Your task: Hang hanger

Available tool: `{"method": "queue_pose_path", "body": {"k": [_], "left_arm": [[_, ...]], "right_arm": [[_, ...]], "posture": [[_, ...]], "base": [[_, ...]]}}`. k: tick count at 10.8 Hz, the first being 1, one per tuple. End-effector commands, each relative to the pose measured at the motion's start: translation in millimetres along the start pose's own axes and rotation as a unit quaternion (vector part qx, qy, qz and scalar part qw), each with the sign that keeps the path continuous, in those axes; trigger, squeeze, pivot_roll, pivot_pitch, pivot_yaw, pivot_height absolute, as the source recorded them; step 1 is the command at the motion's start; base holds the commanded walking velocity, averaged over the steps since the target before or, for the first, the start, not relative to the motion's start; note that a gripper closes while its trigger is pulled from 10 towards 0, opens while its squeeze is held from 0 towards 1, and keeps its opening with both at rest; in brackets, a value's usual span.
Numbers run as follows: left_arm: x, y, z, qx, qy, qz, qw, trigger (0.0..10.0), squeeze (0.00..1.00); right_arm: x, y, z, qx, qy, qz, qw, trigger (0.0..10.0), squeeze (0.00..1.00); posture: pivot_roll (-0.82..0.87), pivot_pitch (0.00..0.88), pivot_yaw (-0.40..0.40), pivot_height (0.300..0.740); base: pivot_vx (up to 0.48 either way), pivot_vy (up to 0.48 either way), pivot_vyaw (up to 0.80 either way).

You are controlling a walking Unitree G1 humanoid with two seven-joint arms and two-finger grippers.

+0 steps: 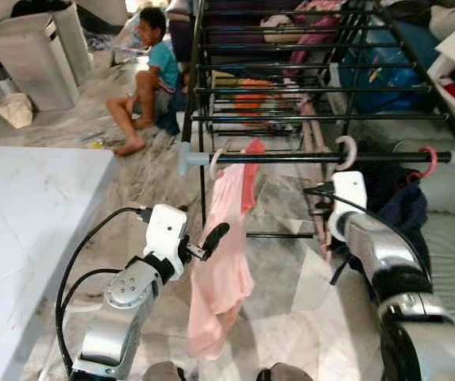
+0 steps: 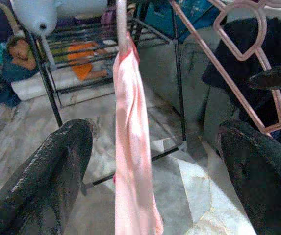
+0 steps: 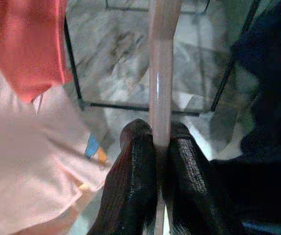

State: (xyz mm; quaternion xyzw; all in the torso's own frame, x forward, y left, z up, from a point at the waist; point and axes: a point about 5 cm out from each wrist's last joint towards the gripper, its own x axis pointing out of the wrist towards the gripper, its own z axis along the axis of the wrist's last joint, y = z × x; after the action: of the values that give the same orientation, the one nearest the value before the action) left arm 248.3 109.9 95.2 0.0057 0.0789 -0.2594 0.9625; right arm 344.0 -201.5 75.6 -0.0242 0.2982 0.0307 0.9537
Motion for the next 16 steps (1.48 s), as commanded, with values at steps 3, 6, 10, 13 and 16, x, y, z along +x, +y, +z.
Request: {"method": "queue_pose_path", "body": {"k": [3,6,10,13,16], "left_arm": [[-5.9,2.7,-1.8,0.006,0.012,0.009,1.000,10.0,0.00],[-7.2,3.0,-2.3,0.007,0.016,0.010,1.000,10.0,0.00],[-4.3,3.5,-2.7,0.014,0.020,0.015,1.000,10.0,0.00],[-4.7,8.8,-2.5,0.027,0.020,0.029,0.999,10.0,0.00],[-1.6,5.5,-4.7,0.036,0.024,0.022,0.999,10.0,0.00]], "right_arm": [[6.9,1.7,-14.5,0.083,0.070,0.015,0.994,10.0,0.00],[5.2,-11.9,-31.2,0.112,0.096,-0.007,0.989,10.0,0.47],[6.1,-11.7,-23.3,0.043,0.033,-0.024,0.998,10.0,1.00],[-2.4,-9.3,-23.6,-0.014,-0.061,-0.078,0.995,10.0,1.00],[-18.8,-10.1,-28.7,-0.036,-0.114,-0.126,0.985,10.0,1.00]], "posture": [[0.06,0.055,-0.001,0.740],[0.06,0.062,0.000,0.740],[0.06,0.054,0.006,0.740],[0.06,0.037,0.014,0.740],[0.04,0.029,0.021,0.740]], "base": [[0.000,0.000,0.00],[0.000,0.000,0.00],[0.000,0.000,0.00],[0.000,0.000,0.00],[0.000,0.000,0.00]]}}
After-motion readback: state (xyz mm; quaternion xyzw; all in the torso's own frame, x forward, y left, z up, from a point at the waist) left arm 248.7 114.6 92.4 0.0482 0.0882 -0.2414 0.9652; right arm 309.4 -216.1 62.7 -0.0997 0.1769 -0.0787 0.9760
